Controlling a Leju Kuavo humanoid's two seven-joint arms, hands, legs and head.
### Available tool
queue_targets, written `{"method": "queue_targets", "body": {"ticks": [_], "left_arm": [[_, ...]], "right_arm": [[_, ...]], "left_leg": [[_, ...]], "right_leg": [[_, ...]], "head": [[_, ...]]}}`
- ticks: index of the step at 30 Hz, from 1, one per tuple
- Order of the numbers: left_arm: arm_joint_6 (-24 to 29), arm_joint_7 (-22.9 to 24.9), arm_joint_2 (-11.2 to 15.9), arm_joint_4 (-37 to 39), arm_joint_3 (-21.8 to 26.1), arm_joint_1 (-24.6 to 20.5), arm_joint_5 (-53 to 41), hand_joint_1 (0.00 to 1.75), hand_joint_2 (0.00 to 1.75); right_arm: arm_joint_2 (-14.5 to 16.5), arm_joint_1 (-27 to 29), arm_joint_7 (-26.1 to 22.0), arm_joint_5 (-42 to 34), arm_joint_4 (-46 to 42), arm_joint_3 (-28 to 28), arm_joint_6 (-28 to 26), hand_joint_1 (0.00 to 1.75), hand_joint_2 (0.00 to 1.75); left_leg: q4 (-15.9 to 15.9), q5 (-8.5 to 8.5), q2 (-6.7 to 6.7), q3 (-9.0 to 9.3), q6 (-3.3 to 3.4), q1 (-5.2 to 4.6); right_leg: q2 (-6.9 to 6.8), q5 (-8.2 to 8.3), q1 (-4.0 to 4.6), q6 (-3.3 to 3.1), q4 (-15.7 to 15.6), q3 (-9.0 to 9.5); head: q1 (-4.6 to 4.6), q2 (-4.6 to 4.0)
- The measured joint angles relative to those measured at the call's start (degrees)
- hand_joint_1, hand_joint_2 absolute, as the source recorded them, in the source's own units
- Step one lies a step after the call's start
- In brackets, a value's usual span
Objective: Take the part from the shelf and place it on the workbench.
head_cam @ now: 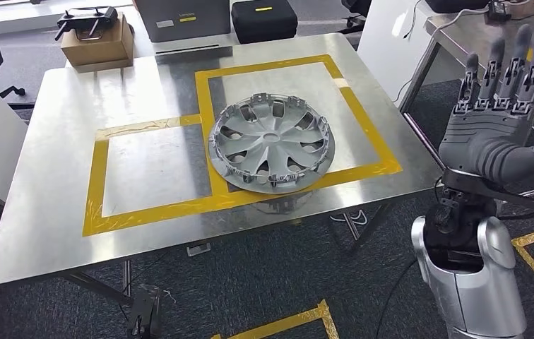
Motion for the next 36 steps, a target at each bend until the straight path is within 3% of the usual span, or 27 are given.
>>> {"method": "queue_targets", "body": {"ticks": [6, 9, 16, 20, 22, 24, 26, 27, 28, 29, 31, 33, 36], "left_arm": [[0.4, -0.6, 0.1, 0.0, 1.2, 0.6, 0.8, 0.0, 0.0], [0.4, -0.5, 0.2, 0.0, 1.7, 0.9, 1.1, 0.0, 0.0], [0.3, -0.4, 0.5, 0.0, 2.9, 1.4, 1.3, 0.0, 0.0], [0.3, -0.4, 0.6, 0.0, 2.9, 1.5, 1.3, 0.0, 0.0], [0.3, -0.3, 0.7, -0.1, 2.9, 1.5, 1.3, 0.0, 0.0], [0.3, -0.3, 0.7, -0.2, 2.9, 1.5, 1.3, 0.0, 0.0], [0.3, -0.3, 0.7, -0.2, 2.9, 1.6, 1.3, 0.0, 0.0], [0.3, -0.2, 0.6, -0.2, 2.9, 1.6, 1.2, 0.0, 0.0], [0.3, -0.2, 0.6, -0.2, 2.9, 1.7, 1.2, 0.0, 0.0], [0.3, 0.0, 0.6, -0.2, 2.9, 1.7, 1.0, 0.0, 0.0], [0.3, 0.2, 0.5, -0.2, 2.9, 1.7, 0.9, 0.0, 0.0], [0.3, 0.4, 0.4, -0.3, 3.0, 1.7, 0.7, 0.0, 0.0], [0.3, 0.6, 0.4, -0.3, 3.0, 1.7, 0.6, 0.0, 0.0]], "right_arm": [[3.3, 15.0, -3.2, -0.6, -8.0, -3.5, -0.7, 0.0, 0.0], [4.7, 20.0, -3.5, -0.6, -10.5, -4.7, -0.3, 0.0, 0.0], [6.1, 22.8, -3.2, -0.6, -11.4, -5.3, 1.1, 0.0, 0.0], [6.5, 23.0, -3.2, -0.6, -11.6, -5.3, 1.2, 0.0, 0.0], [6.6, 23.0, -3.2, -0.6, -11.8, -5.3, 1.2, 0.0, 0.0], [6.6, 23.0, -3.2, -0.5, -12.0, -5.4, 1.2, 0.0, 0.0], [6.6, 23.1, -3.1, -0.5, -12.0, -5.5, 1.3, 0.0, 0.0], [6.6, 23.1, -2.9, -0.5, -12.0, -5.5, 1.3, 0.0, 0.0], [6.6, 23.1, -2.6, -0.4, -12.0, -5.5, 1.4, 0.0, 0.0], [6.7, 23.0, -2.3, -0.3, -12.0, -5.4, 1.5, 0.0, 0.0], [6.8, 22.6, -1.7, 0.0, -12.0, -5.4, 1.7, 0.0, 0.0], [7.0, 22.0, -1.2, 0.2, -11.9, -5.4, 2.0, 0.0, 0.0], [7.2, 21.4, -0.8, 0.2, -11.8, -5.3, 2.1, 0.0, 0.0]], "left_leg": [[0.0, -0.07, -0.05, -0.07, -0.08, 0.04], [0.0, -0.18, -0.04, -0.1, -0.07, 0.0], [0.1, -0.27, -0.02, -0.09, 0.3, -0.35], [0.3, -0.4, -0.02, -0.08, 1.02, -0.65], [-0.2, -0.06, 0.03, 0.34, 1.71, -0.48], [-0.8, 0.39, 0.15, 0.79, 2.4, -0.24], [-0.9, 0.51, 0.21, 0.77, 2.62, -0.36], [-0.8, 0.51, 0.21, 0.72, 2.62, -0.46], [-0.8, 0.5, 0.19, 0.67, 2.61, -0.54], [-0.7, 0.48, 0.15, 0.66, 2.58, -0.58], [-0.4, 0.32, 0.04, 0.62, 2.3, -0.59], [0.3, -0.1, -0.03, 0.38, 1.66, -0.85], [0.7, -0.3, -0.02, 0.11, 0.9, -0.93]], "right_leg": [[-0.06, -0.06, 0.04, -0.06, 0.0, -0.01], [-0.04, -0.09, 0.0, -0.06, 0.0, -0.02], [-0.04, -0.04, -0.4, 0.09, 0.0, 0.02], [-0.04, 0.02, -0.69, 0.72, -0.2, 0.2], [-0.06, -0.32, -0.77, 1.01, 0.2, 0.1], [-0.08, -2.53, -0.75, 0.6, 4.2, -1.62], [-0.08, -6.47, -0.72, -0.08, 12.8, -5.51], [-0.09, -7.96, -0.73, -0.12, 16.7, -7.29], [-0.09, -8.58, -0.73, 0.06, 18.7, -8.09], [-0.09, -8.2, -0.74, 0.41, 18.0, -7.57], [-0.1, -5.57, -0.75, 1.1, 10.1, -3.07], [-0.08, -3.47, -0.59, 0.91, 3.2, 0.98], [-0.05, -2.91, -0.23, 0.09, 1.9, 1.64]], "head": [[-0.01, -0.01], [-0.01, -0.01], [-0.01, 0.01], [-0.01, 0.01], [0.01, 0.0], [0.06, -0.01], [0.09, 0.0], [0.09, 0.0], [0.08, 0.01], [0.08, 0.0], [0.1, 0.0], [0.06, -0.01], [-0.01, 0.0]]}}
